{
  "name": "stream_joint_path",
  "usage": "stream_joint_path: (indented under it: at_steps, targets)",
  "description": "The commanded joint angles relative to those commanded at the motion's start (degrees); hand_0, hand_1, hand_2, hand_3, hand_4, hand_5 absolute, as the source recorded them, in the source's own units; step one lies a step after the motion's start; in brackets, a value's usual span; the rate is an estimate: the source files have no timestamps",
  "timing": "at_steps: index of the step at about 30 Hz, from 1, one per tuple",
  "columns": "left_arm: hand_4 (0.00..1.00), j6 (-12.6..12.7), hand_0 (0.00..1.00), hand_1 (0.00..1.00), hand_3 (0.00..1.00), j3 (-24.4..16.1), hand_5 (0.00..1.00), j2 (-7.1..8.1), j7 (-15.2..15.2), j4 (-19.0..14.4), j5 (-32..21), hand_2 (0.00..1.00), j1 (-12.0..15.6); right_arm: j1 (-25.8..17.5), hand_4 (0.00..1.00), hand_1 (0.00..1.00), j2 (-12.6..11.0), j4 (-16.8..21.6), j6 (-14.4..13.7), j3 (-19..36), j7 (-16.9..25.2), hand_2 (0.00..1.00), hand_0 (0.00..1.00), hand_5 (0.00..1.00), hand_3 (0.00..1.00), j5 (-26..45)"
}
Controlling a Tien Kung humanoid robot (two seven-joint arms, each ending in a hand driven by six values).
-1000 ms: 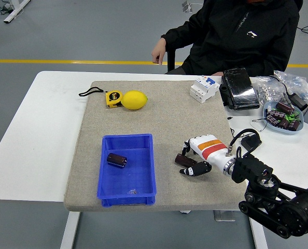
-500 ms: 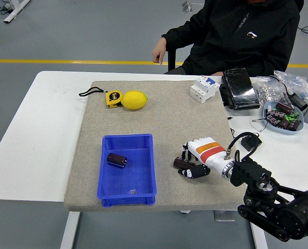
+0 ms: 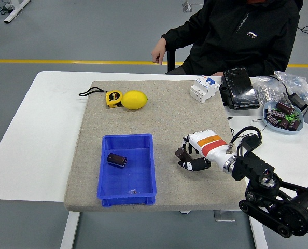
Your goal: Pick up the battery,place it into the box
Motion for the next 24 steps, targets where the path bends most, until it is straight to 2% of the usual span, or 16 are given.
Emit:
stream_joint_path:
  at_steps: [14,23,24]
  targets:
    - [0.633,0.1,0.723,0.698,0.585,0.6,0.541,0.16,-0.1,0.0,-0.9,0.664,-0.6,1.2,0.742,0.325,-0.3,2.1,0.2,1.3,-0.1,0.398,0.169,0.282,0.439,-0.3]
    - [0.633,0.1,0.723,0.698,0.585,0.7,0.540,0.13,-0.2,0.0,-1.1,0.664,-0.6,0.8,0.740,0.326,-0.4,1.5,1.1,1.0,-0.2,0.400,0.167,0.282,0.439,0.5]
    - [0.632,0.1,0.723,0.697,0.585,0.7,0.540,0.13,-0.2,0.0,-1.0,0.664,-0.6,0.8,0.747,0.363,-0.4,1.5,1.3,0.9,-0.1,0.429,0.205,0.257,0.461,0.5]
